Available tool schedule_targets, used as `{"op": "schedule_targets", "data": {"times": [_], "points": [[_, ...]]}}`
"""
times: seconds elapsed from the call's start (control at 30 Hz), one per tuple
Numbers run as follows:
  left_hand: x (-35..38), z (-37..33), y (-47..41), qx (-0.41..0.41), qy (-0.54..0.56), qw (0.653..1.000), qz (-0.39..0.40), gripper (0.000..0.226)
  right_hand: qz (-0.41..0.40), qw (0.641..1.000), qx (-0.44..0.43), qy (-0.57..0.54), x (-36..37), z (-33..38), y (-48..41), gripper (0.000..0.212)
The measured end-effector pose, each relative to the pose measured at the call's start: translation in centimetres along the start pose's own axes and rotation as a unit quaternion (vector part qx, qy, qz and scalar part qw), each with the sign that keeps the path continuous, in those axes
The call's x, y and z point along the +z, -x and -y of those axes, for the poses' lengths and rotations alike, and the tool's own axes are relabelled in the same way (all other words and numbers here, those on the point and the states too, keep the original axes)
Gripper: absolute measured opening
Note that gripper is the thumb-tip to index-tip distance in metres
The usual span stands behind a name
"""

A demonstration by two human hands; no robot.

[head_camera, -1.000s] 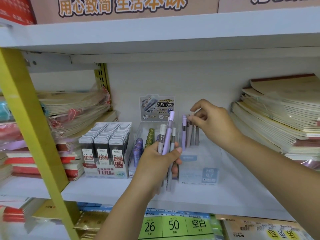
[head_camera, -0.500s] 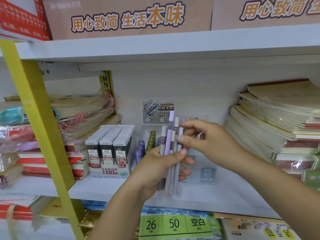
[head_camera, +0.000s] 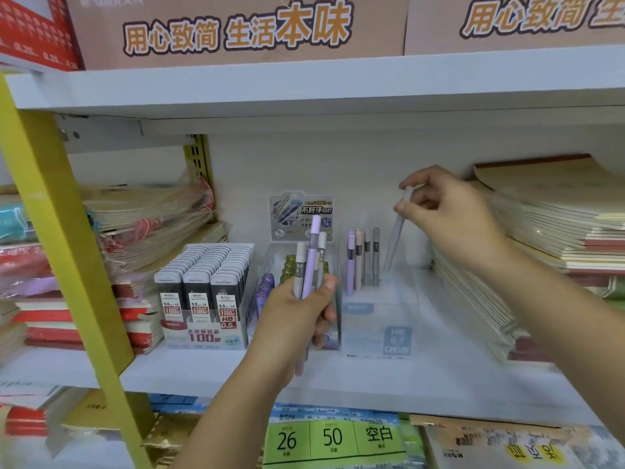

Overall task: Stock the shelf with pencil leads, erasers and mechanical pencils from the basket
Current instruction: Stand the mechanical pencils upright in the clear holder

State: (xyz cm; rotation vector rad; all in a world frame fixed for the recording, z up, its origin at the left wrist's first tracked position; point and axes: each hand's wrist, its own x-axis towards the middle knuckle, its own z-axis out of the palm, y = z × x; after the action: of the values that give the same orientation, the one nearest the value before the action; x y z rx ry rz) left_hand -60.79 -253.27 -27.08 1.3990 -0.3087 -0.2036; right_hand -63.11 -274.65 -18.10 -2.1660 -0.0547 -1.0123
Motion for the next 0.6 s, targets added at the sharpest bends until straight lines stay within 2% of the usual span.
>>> {"op": "schedule_targets", "data": {"times": [0.07,0.2,0.43,0.6], "points": [[0.5,0.3,-0.2,0.0,0.009,1.0,-0.01,0.014,0.02,0.998,-0.009,0.065,0.9,-1.3,-0.4,0.018],[1.1,0.9,-0.6,0.008,0.01,1.0,-0.008,0.012,0.034,0.992,-0.025,0.119,1.9,-2.8,-0.5,0.02],[1.1,1.3,-0.6,0.007,0.028,1.0,0.002,0.015,0.057,0.99,-0.015,0.126,2.2,-3.7,-0.9,0.022],[1.2,1.3,-0.6,0.006,0.04,0.999,0.007,0.014,0.026,0.992,-0.04,0.119,2.1,-2.9,-0.9,0.03]]}}
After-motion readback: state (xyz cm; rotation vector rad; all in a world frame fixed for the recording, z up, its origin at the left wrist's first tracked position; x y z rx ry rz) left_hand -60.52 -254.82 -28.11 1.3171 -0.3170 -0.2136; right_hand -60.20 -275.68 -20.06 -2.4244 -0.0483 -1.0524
